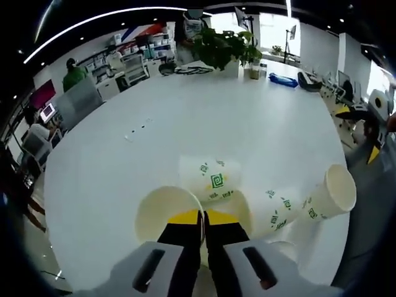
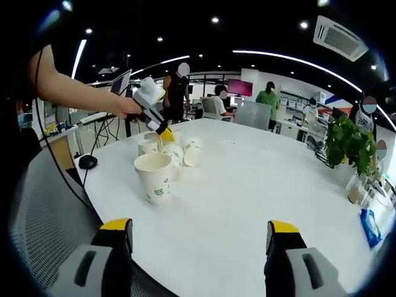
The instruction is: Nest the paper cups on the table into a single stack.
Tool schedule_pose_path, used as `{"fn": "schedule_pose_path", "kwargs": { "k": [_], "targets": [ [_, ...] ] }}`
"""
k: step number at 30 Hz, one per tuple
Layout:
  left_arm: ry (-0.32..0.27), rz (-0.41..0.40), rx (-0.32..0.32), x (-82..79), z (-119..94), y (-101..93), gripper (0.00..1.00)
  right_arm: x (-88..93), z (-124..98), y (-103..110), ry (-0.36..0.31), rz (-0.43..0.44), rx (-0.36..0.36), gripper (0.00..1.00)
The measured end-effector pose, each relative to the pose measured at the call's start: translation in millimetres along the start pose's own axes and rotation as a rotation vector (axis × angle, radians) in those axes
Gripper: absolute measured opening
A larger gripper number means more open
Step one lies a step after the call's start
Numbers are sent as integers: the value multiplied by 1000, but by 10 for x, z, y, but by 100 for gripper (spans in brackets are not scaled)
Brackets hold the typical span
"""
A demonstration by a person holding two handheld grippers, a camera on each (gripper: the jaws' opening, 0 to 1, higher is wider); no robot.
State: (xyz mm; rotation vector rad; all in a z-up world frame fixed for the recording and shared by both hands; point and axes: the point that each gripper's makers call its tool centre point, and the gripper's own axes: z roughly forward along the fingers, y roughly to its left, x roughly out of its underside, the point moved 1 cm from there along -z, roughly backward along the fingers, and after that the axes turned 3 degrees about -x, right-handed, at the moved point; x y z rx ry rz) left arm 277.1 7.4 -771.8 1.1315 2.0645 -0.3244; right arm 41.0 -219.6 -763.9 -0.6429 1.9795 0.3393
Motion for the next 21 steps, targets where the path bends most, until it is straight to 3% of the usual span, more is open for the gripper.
{"fn": "schedule_pose_path", "kwargs": {
  "k": [13, 21],
  "targets": [
    [-78, 26, -16, -195, -267, -86, 0, -9, 3, 13, -6, -2, -10, 90],
    [-113, 52, -1, -350, -447, -317, 0, -4, 4, 13, -4, 0, -11, 90]
  ]
}}
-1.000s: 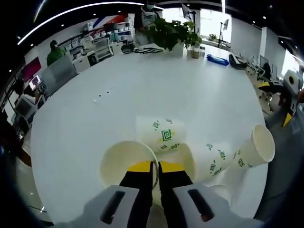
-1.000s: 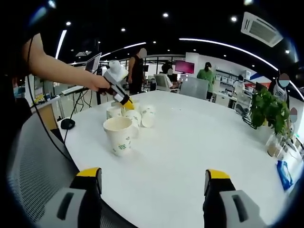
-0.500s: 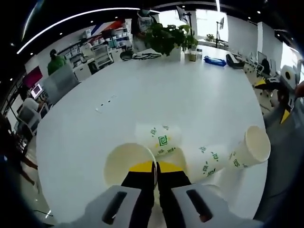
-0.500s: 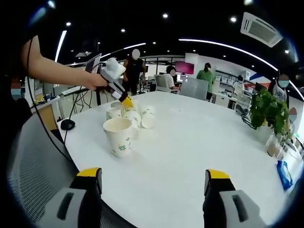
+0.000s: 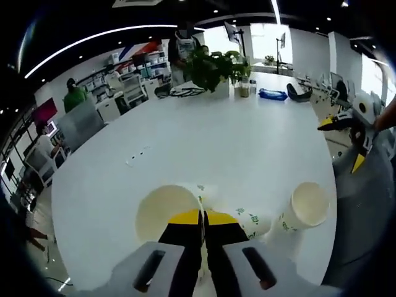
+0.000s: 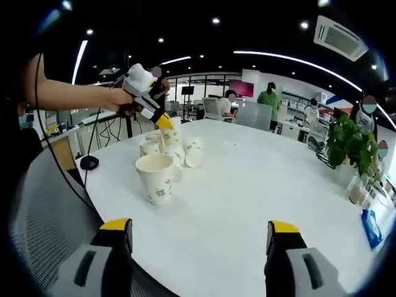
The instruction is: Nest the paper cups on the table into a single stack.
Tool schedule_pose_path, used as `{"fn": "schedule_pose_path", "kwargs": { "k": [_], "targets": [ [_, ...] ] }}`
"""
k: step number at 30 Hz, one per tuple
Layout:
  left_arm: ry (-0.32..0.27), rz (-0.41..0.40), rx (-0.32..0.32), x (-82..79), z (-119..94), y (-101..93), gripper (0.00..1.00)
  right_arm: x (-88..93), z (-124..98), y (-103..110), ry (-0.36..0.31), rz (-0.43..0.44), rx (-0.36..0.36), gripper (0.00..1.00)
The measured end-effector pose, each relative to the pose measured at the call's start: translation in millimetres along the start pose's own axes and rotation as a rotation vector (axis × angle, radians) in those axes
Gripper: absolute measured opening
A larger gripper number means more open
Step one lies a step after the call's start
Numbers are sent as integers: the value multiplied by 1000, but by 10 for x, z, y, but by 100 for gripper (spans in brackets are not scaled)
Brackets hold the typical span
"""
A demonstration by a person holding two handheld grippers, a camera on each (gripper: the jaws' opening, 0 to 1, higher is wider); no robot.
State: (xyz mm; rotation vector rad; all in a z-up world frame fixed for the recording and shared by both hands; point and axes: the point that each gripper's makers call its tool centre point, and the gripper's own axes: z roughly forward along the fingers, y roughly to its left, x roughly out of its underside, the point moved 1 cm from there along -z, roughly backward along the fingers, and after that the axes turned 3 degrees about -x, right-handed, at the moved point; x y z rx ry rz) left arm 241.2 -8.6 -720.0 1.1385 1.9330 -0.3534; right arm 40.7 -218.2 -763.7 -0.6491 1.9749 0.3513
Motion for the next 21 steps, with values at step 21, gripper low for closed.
{"fn": "schedule_pose_path", "kwargs": {
  "k": [21],
  "targets": [
    [-78, 74, 77, -393, -332, -517, 0, -25, -10, 3, -15, 2, 2, 92]
  ]
}}
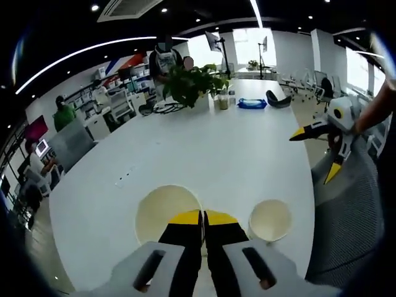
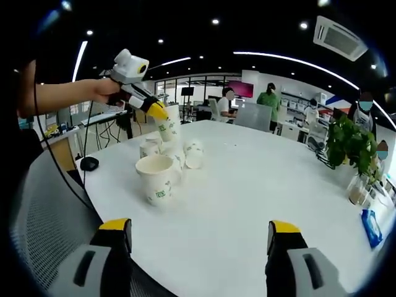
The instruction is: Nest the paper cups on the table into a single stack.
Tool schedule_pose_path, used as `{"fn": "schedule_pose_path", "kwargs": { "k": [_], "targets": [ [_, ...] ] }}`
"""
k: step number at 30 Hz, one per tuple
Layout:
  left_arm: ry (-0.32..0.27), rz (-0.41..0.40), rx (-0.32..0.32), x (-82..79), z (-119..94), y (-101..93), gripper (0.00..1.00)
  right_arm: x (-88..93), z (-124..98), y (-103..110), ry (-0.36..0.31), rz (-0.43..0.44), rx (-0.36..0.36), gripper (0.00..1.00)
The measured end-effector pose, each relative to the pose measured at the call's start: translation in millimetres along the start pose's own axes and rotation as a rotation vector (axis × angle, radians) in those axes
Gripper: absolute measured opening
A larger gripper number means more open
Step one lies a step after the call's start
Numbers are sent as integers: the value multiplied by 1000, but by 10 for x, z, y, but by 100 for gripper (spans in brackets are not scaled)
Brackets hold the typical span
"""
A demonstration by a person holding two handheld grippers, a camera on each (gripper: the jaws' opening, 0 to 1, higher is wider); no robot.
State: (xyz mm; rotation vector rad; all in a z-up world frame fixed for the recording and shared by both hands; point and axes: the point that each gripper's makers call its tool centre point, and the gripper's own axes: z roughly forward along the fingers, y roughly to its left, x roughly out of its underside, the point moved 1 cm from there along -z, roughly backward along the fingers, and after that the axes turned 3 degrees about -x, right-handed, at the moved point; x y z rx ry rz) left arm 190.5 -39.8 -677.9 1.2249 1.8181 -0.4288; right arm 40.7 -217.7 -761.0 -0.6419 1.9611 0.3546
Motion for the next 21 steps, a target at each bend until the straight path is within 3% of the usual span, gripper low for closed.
{"fn": "schedule_pose_path", "kwargs": {
  "k": [11, 18, 21],
  "targets": [
    [-9, 29, 70, -181, -137, -310, 0, 3, 0, -5, 0, -2, 0, 92],
    [31, 59, 153, -108, -120, -601, 0, 2, -2, -22, -3, -1, 6, 92],
    [36, 63, 160, -81, -99, -622, 0, 6, -1, -29, -4, -1, 6, 92]
  ]
}}
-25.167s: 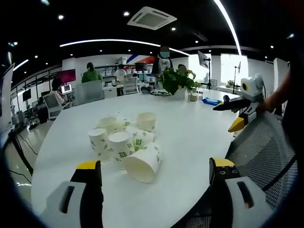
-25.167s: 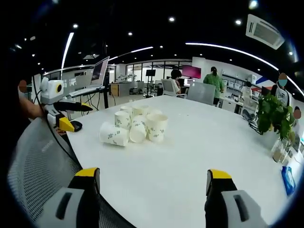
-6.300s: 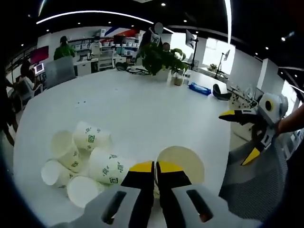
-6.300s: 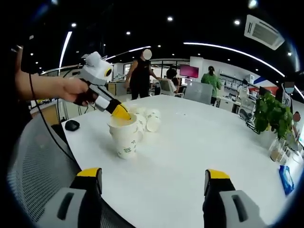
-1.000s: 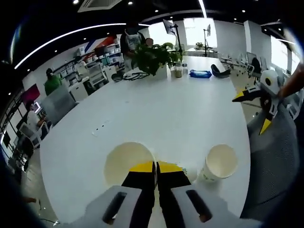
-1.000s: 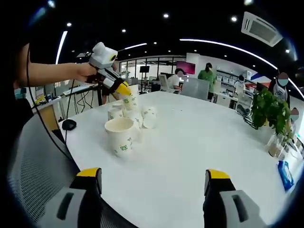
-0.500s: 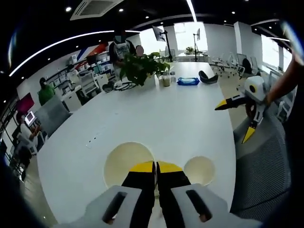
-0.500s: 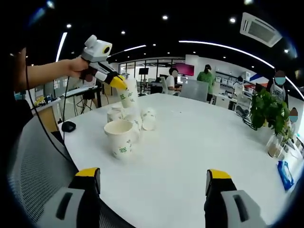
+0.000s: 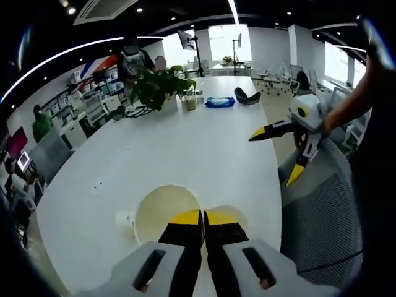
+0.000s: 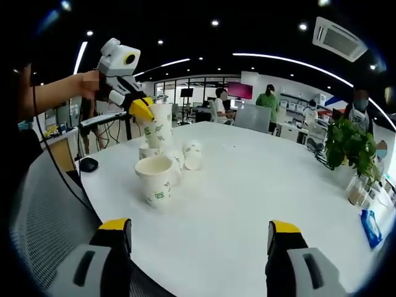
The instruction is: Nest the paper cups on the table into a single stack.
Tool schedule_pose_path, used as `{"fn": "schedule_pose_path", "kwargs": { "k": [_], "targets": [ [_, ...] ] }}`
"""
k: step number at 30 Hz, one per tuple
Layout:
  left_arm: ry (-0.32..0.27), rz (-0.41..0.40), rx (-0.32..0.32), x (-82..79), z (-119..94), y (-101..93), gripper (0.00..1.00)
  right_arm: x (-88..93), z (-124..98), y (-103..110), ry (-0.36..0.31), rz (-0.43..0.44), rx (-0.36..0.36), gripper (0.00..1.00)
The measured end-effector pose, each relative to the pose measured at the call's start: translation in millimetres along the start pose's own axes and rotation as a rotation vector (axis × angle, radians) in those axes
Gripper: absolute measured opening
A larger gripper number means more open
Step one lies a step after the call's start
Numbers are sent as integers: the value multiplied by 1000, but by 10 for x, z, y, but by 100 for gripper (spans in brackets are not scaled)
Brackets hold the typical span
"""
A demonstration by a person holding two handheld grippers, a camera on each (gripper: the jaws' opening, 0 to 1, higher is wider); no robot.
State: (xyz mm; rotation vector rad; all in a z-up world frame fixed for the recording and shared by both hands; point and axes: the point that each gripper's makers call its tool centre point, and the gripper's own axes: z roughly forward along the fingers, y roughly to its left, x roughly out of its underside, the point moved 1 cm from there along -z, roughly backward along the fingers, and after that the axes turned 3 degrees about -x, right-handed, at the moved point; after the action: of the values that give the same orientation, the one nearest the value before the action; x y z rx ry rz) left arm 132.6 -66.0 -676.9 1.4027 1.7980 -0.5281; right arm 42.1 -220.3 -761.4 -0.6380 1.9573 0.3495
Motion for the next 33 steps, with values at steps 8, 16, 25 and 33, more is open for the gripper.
{"fn": "schedule_pose_path", "kwargs": {
  "k": [8, 16, 25, 33],
  "targets": [
    [16, 10, 23, 7, 71, -170, 0, 2, 2, 3, 3, -3, -1, 91],
    [21, 21, 51, -9, 134, -335, 0, 3, 0, 11, 3, -4, -2, 91],
    [17, 32, 57, -72, 118, -379, 0, 2, -1, 20, 5, -5, -3, 91],
    [30, 46, 84, -43, 142, -465, 0, 4, 0, 24, 10, -7, -3, 91]
  ]
}}
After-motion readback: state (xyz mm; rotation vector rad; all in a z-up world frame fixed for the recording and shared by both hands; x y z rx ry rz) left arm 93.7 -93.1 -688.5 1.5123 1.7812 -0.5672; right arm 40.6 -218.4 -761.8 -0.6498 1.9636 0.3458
